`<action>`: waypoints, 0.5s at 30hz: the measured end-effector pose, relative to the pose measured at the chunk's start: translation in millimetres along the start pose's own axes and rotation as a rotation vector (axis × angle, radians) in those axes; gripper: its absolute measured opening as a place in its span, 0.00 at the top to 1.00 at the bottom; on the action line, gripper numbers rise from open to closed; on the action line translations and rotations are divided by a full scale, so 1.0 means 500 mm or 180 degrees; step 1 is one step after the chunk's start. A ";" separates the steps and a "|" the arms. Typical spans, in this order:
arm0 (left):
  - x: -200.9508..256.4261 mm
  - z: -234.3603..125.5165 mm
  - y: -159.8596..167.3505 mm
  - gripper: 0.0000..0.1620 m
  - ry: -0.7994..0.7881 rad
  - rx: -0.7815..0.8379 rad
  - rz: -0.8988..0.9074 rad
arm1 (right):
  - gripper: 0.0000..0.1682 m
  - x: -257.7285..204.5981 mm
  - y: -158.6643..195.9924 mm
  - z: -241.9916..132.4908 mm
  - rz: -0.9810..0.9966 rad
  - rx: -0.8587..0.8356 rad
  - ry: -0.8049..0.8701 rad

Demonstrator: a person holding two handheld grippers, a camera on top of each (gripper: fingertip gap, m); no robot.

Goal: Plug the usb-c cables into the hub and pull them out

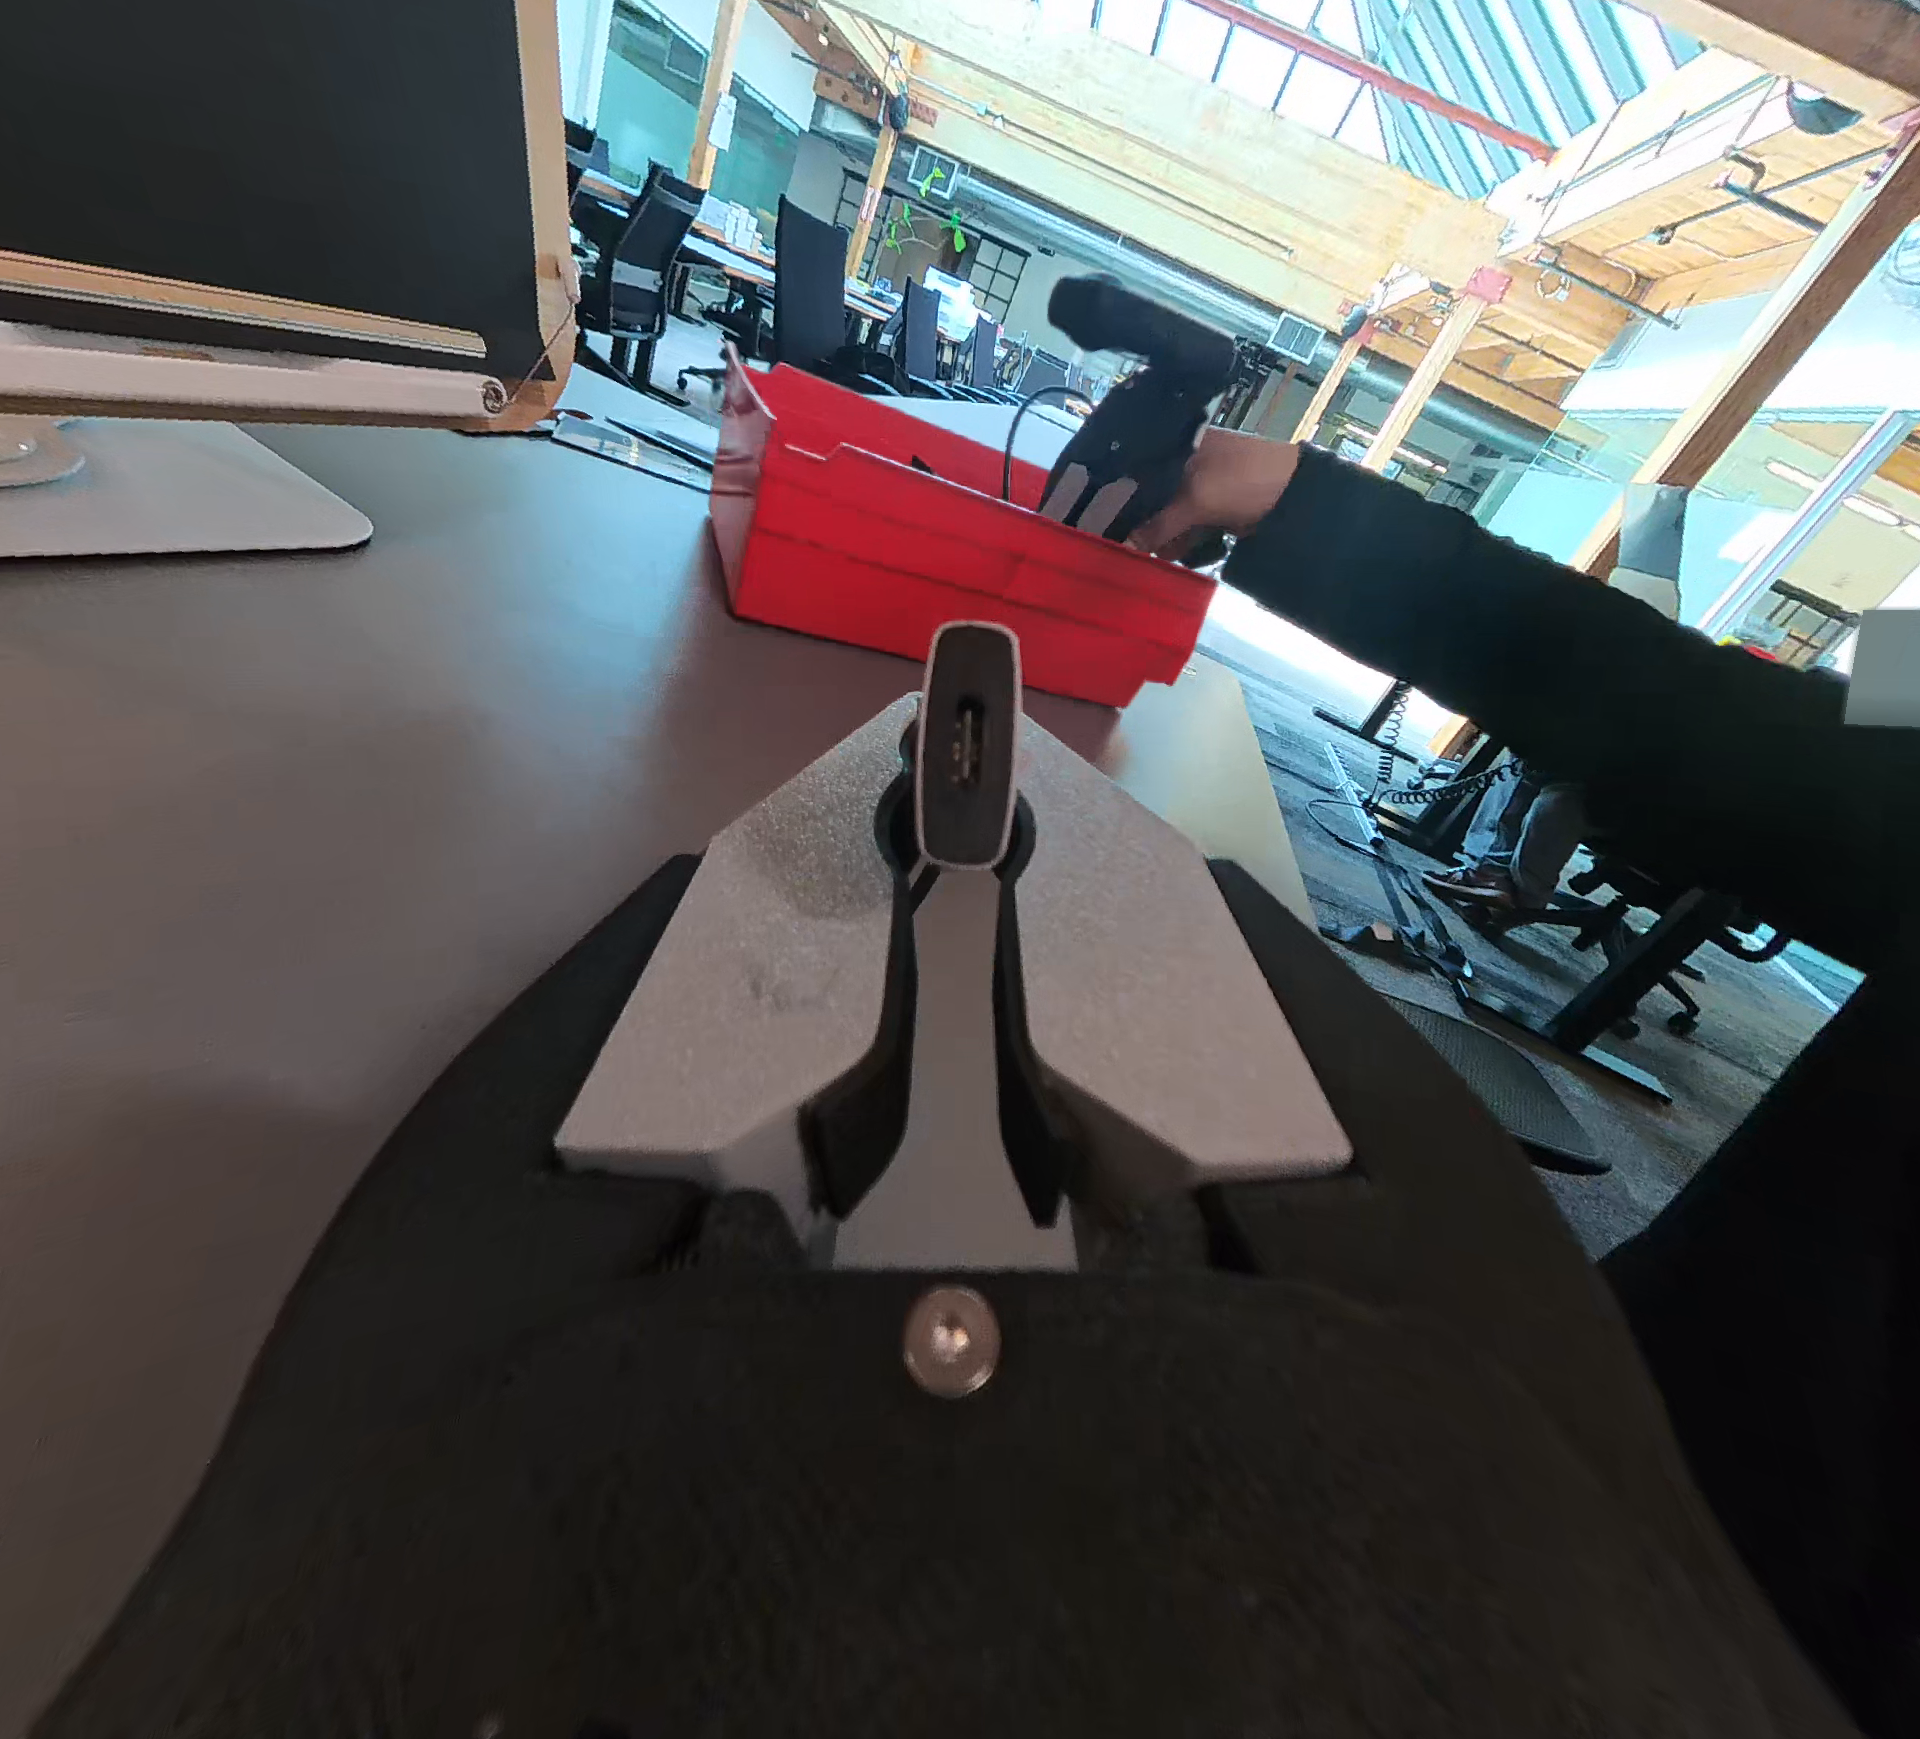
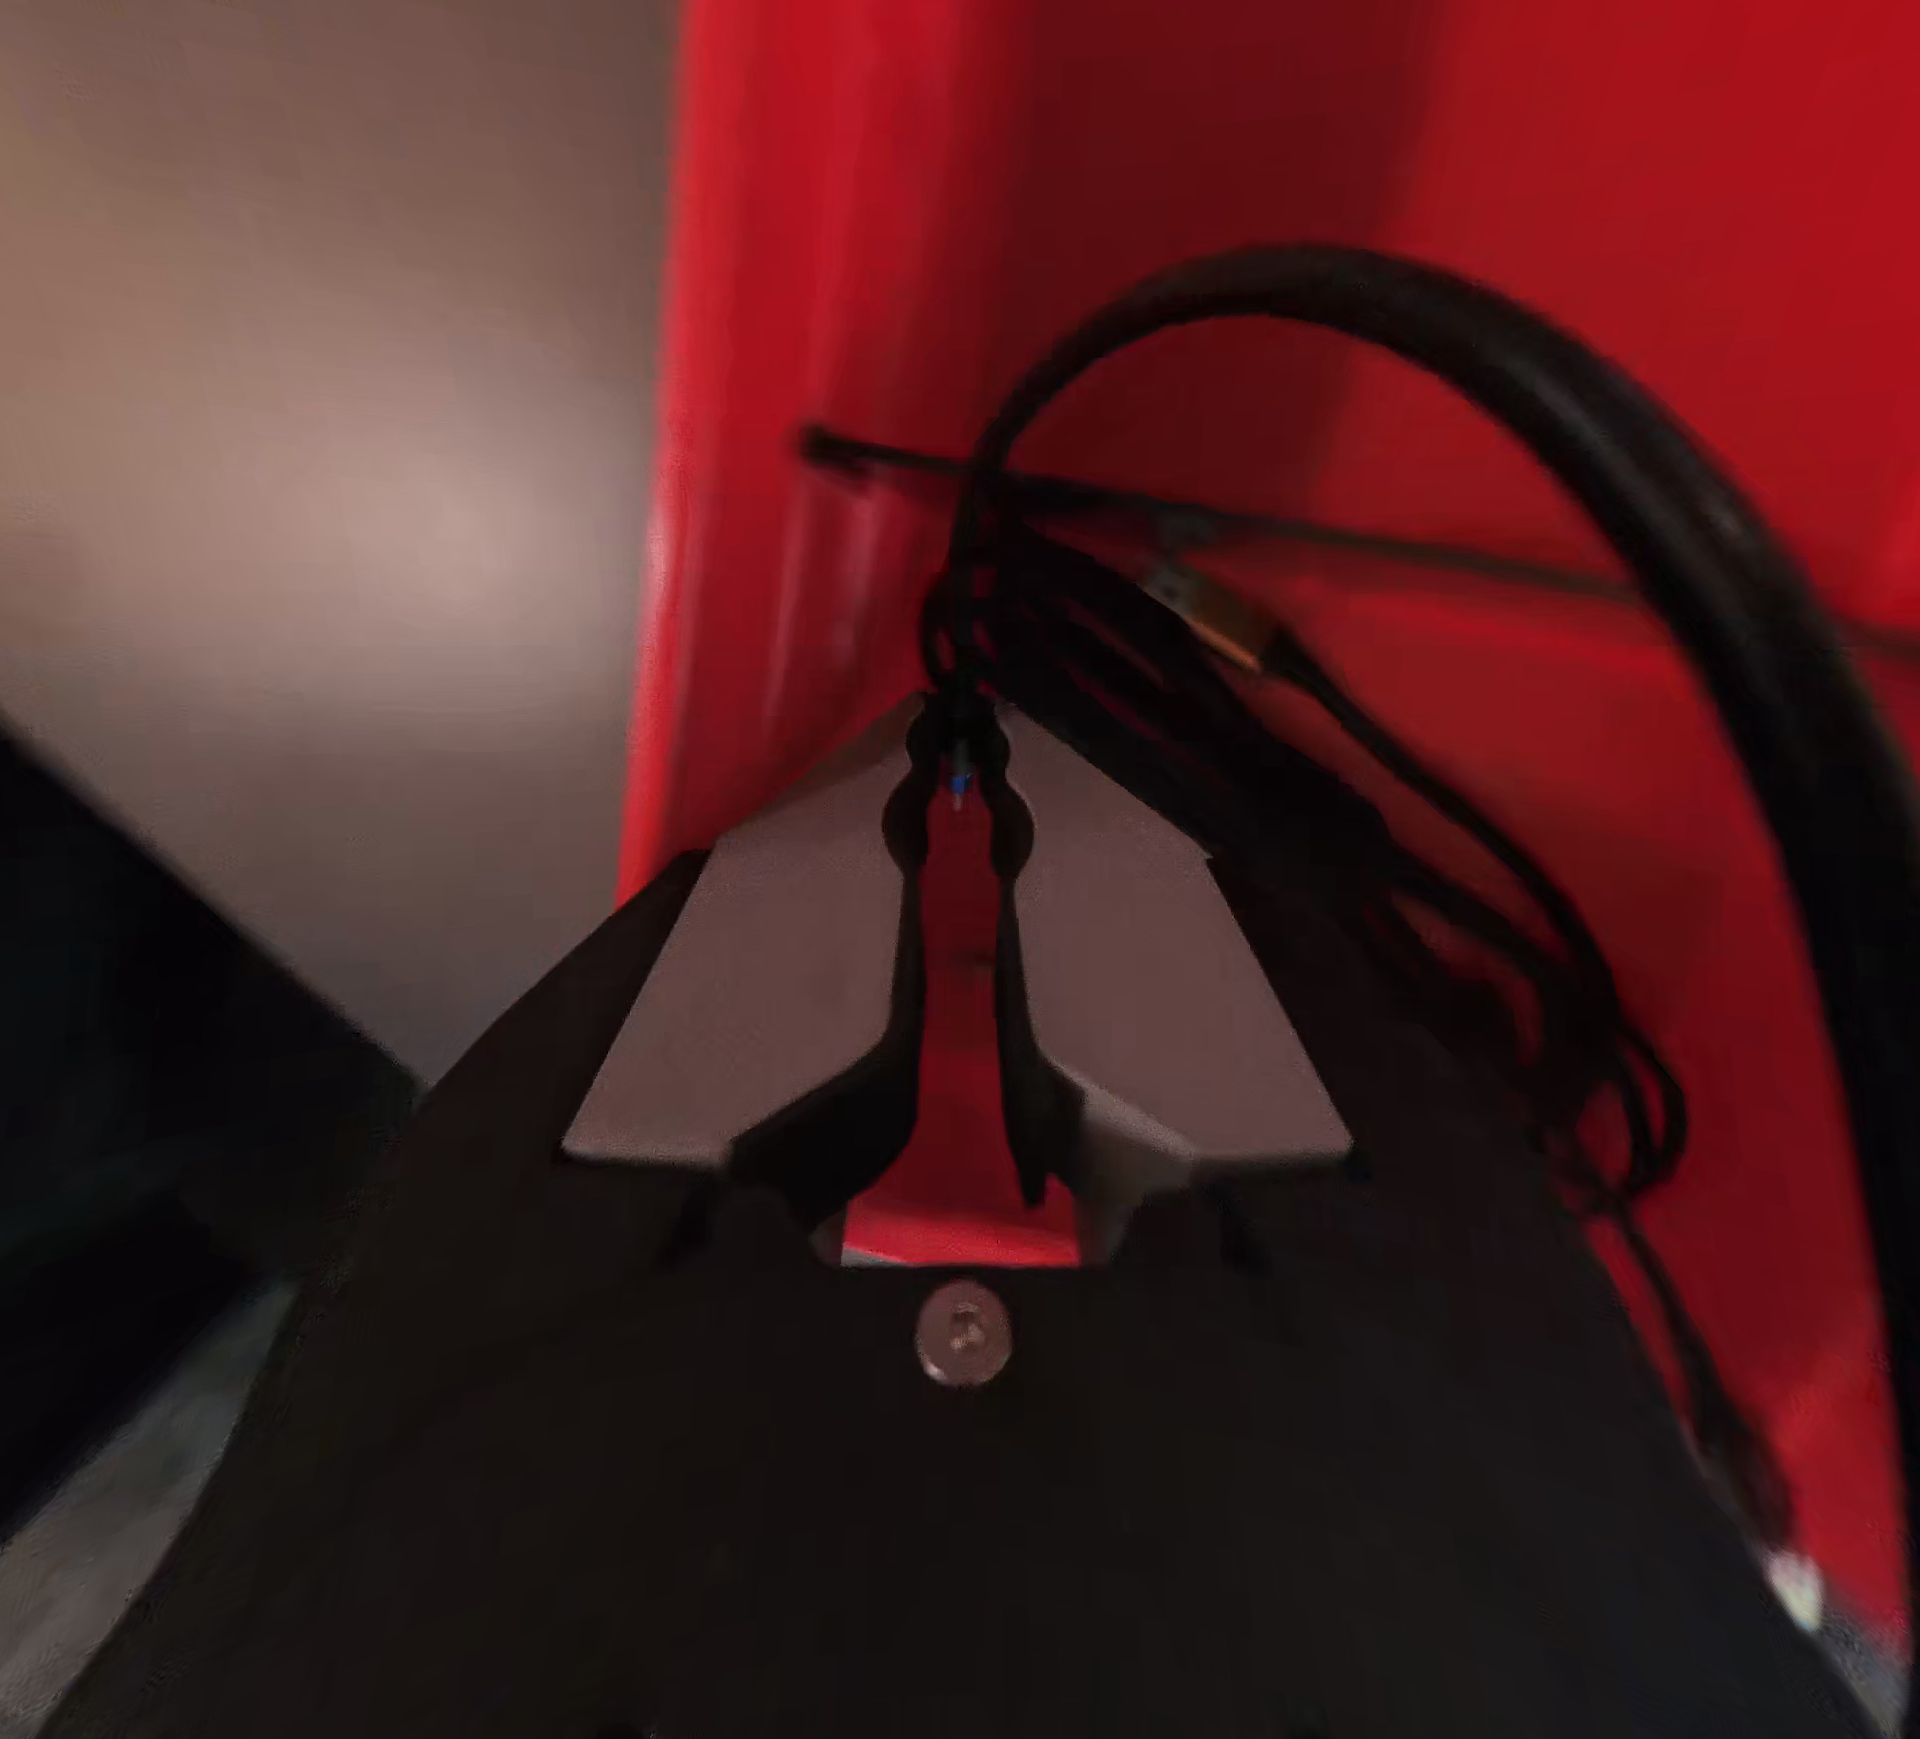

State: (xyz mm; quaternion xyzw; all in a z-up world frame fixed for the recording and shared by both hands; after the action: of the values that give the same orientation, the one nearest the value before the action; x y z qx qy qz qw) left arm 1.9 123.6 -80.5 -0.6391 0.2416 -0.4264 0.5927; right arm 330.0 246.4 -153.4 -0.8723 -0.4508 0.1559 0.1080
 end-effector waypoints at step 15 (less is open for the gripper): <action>-0.005 -0.016 -0.021 0.96 0.0004 0.0172 -0.0117 | 0.81 -0.141 -0.072 -0.093 0.0305 0.0423 -0.0828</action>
State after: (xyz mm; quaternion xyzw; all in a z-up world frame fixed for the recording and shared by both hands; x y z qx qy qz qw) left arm -8.2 122.9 -71.7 -0.6269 0.2187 -0.4440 0.6017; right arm 281.6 206.6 -86.2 -0.8562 -0.4075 0.3020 0.0986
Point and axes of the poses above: each gripper's, where its closed fingertips meet, z out along the fingers, y out of its underside, x = y × z across the jaws, the point moved 1 cm from there along -z, back along the fingers, and after that the axes turned 7 degrees about z, right-handed, at the moved point
